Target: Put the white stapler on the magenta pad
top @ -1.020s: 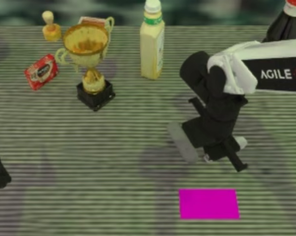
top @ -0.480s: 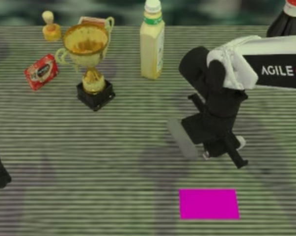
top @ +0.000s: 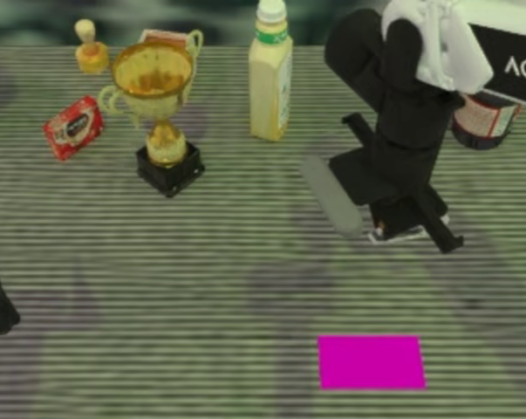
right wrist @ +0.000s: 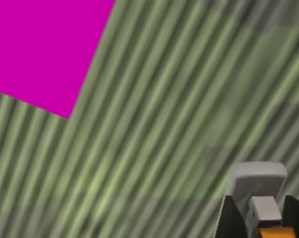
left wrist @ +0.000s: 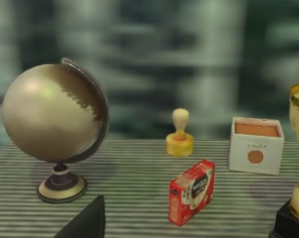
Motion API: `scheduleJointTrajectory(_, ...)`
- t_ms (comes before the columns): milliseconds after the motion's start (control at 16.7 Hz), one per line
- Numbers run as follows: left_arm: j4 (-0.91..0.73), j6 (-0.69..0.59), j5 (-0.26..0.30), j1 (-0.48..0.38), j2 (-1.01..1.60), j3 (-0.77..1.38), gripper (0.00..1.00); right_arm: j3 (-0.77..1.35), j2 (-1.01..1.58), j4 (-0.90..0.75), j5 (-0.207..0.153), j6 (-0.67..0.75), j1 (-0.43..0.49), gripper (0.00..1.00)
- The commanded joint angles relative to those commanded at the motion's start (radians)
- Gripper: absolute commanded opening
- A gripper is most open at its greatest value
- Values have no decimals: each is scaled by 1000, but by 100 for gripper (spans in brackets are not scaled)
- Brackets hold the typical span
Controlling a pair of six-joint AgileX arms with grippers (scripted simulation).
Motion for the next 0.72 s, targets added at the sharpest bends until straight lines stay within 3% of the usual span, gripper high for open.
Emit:
scheduleJointTrajectory(420,0,0,0,0,0,0,100,7,-4,-6,0,11,-4,0)
scheduleJointTrajectory(720,0,0,0,0,0,0,100,12,-30,45,2,209,-5,0)
